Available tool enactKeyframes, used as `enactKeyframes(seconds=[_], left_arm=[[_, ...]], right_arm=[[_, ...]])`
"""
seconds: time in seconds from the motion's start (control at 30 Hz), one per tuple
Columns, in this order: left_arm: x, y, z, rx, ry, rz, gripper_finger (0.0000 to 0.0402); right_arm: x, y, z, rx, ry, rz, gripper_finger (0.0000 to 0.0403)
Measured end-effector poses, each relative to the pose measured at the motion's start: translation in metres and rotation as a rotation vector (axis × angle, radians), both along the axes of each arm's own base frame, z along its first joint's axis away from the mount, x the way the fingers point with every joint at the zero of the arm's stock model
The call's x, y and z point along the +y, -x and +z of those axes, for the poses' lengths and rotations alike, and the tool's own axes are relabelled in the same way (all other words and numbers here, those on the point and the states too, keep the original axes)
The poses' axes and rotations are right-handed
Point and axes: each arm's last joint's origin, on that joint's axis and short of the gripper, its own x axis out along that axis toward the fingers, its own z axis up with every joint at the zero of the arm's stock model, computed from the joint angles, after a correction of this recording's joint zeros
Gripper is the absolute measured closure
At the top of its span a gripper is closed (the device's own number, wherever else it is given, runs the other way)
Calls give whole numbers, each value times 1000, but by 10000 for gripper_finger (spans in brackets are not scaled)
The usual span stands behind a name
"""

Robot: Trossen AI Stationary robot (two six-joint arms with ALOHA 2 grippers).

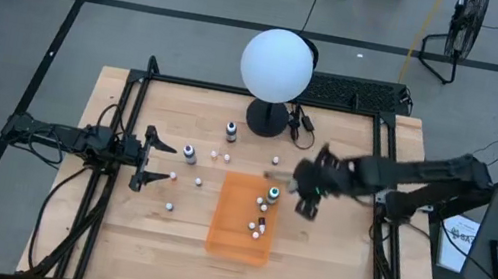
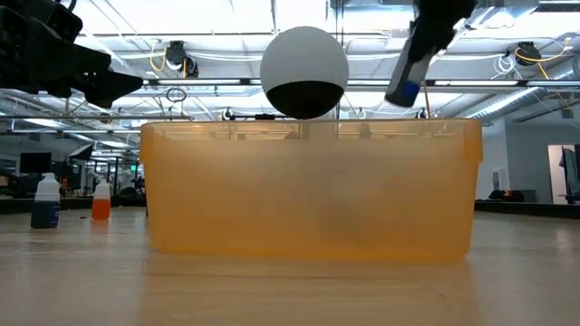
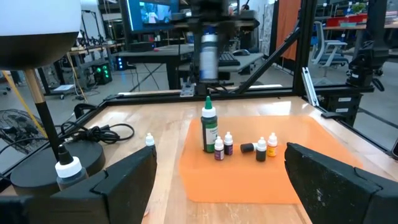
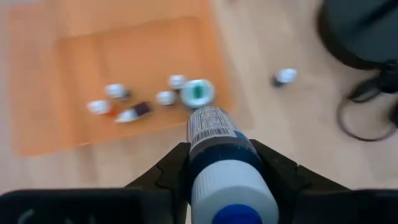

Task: Pick & Place food coloring
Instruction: Put the large blue food coloring bottle into the orange bin

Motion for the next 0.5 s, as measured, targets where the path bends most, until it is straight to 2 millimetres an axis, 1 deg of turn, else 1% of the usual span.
enactKeyframes(seconds=[0.1,0.2,0.33,0.4,0.5], left_arm=[[0,0,0,0,0,0,50],[0,0,0,0,0,0,50],[0,0,0,0,0,0,50],[0,0,0,0,0,1,50],[0,0,0,0,0,0,50]], right_arm=[[28,0,-3,-15,-32,37,278],[51,-9,-18,7,-38,82,278],[73,-32,-36,77,-16,161,278],[81,-47,-41,109,2,209,278],[91,-70,-43,134,30,273,278]])
